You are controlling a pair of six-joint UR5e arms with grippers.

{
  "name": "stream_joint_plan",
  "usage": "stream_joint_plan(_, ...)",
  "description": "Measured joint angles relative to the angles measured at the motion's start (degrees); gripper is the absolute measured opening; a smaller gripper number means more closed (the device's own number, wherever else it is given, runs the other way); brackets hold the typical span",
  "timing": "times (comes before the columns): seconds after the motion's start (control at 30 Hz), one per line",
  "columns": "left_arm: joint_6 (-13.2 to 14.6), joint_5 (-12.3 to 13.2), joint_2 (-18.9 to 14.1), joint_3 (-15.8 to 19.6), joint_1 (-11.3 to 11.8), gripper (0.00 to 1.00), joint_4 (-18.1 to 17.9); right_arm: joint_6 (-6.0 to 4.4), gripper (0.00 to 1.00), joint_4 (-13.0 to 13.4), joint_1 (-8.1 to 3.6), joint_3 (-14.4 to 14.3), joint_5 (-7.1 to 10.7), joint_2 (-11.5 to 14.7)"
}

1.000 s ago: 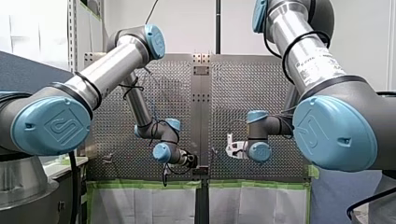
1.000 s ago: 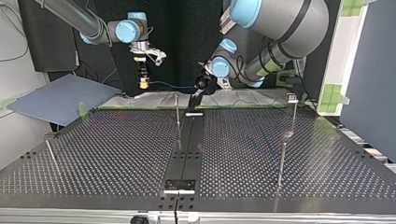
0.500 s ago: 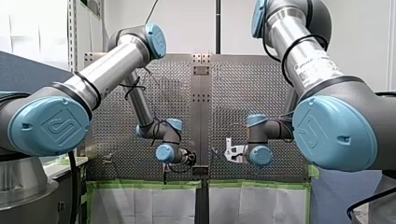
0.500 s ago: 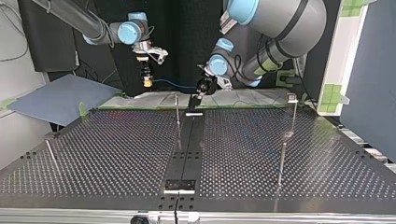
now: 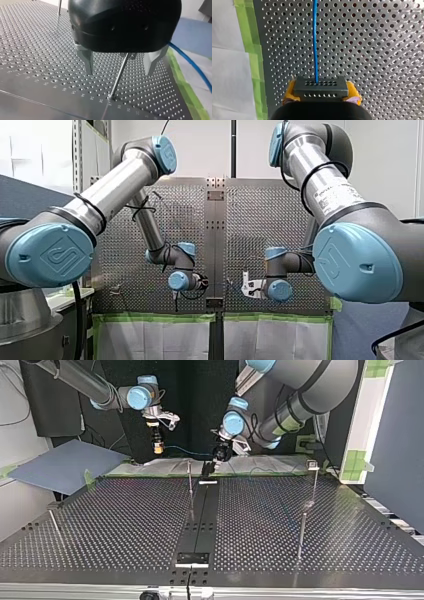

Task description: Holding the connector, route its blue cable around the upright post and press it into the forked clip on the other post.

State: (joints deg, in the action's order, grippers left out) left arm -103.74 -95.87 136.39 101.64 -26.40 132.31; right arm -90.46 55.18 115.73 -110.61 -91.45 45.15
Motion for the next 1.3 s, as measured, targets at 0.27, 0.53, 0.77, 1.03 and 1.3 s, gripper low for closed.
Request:
stream_joint_plan(0.27,3.3,-3.6,-0.1,0.1,-2.0,1.0,0.1,0.09,0.0,0.9,-0.02,0.2,2.29,0.0)
stream_joint_plan(0.53,7.0,-7.3,-0.1,0.1,-4.5,1.0,2.1,0.02,0.0,0.9,-0.05,1.3,5.39,-0.1)
stream_joint_plan(0.77,8.0,-10.5,0.0,0.1,-5.9,1.0,2.2,0.02,0.0,0.8,-0.36,1.5,6.59,-0.1)
stream_joint_plan(1.03,8.0,-14.5,0.0,0.1,-7.6,1.0,3.1,-0.12,0.0,0.7,-0.78,1.6,9.31,-0.1)
stream_joint_plan(1.3,8.0,-18.3,0.0,0.1,-8.4,1.0,3.9,-0.17,0.0,0.5,-0.41,1.6,12.16,-0.1)
